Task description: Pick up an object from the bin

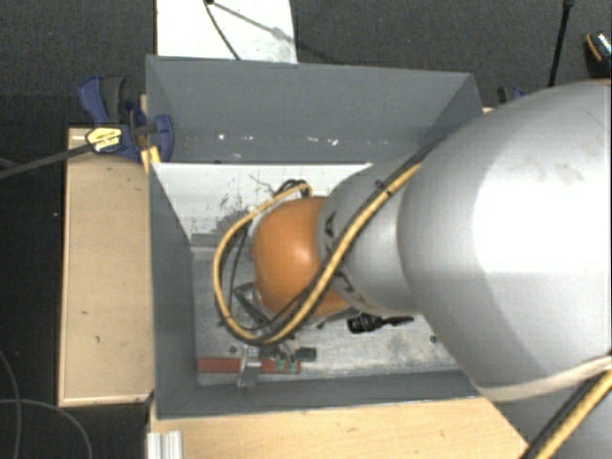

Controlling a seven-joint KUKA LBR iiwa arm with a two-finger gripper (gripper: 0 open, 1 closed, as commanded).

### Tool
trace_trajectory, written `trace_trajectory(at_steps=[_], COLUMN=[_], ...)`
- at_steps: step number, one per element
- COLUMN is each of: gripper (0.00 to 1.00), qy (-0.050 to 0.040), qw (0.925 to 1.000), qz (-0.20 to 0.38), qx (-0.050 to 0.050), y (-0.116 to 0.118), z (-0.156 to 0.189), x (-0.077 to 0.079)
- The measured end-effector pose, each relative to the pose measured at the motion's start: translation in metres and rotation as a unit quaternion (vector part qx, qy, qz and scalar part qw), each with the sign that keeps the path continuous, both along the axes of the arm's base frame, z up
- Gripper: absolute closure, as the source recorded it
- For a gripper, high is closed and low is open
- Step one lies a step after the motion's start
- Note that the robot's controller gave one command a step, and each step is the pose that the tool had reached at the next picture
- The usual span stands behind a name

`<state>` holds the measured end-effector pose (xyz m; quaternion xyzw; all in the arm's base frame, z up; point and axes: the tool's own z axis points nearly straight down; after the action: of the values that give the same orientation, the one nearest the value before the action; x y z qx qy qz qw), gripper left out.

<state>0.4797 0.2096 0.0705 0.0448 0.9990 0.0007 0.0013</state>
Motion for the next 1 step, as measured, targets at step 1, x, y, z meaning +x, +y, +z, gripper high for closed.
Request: trace_trajectory(at_steps=[1], gripper=[0.00], qy=[0.0010], qw=[0.9343], qz=[-0.356], qx=[0.000], y=[-0.0296], z=[-0.0006], x=[0.0036])
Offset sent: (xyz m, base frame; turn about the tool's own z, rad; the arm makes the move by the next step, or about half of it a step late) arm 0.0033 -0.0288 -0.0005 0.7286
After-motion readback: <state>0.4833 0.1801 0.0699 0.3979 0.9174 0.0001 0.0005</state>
